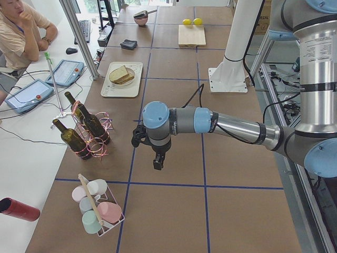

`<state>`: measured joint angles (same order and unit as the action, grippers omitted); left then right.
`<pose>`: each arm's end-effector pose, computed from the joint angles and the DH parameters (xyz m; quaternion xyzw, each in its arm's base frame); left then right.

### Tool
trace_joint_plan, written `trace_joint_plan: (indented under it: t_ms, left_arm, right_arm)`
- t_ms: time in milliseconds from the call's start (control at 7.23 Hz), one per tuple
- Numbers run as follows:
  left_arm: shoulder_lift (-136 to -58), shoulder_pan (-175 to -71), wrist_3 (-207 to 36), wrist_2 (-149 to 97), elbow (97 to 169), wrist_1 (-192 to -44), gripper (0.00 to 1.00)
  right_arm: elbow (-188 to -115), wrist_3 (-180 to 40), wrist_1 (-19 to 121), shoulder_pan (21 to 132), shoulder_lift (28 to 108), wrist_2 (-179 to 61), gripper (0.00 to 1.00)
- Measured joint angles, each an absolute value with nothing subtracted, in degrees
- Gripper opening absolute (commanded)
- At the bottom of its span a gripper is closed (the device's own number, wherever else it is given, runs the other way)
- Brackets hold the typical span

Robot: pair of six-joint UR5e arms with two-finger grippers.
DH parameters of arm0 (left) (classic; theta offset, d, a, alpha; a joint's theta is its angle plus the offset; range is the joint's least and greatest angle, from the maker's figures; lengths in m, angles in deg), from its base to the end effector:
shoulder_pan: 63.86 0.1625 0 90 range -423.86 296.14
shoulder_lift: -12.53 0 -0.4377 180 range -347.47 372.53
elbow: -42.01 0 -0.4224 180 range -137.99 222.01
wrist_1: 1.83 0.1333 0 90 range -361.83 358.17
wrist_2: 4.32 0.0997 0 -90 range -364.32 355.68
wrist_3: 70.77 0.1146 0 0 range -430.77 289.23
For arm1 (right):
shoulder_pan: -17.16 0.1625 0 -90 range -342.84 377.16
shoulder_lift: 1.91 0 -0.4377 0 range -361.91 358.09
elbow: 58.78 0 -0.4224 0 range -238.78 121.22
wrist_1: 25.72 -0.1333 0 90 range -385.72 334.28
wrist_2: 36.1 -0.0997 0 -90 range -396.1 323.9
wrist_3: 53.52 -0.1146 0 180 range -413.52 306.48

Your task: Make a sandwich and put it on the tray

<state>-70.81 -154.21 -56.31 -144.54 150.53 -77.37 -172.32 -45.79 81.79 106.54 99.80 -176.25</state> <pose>-0.0480 -0.4586 0.5882 0.0343 0.4234 0.1016 0.8996 0.0408 -0.4170 0.5874 -0.0185 -0.4253 -0.0449 0.9038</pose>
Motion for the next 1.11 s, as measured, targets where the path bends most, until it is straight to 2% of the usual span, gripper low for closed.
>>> trace_joint_plan:
  t_ms: [553, 1107]
  left_arm:
    - [-75.6, -154.1, -56.3, -145.8, 142.1, -81.3, 1.00]
    - [-74.3, -154.4, -56.2, -145.7, 140.0, -81.7, 1.00]
  right_arm:
    - [-172.3, -45.8, 81.6, 106.5, 99.9, -176.4, 1.00]
    - [-170.9, -46.5, 81.6, 106.1, 99.7, -176.4, 1.00]
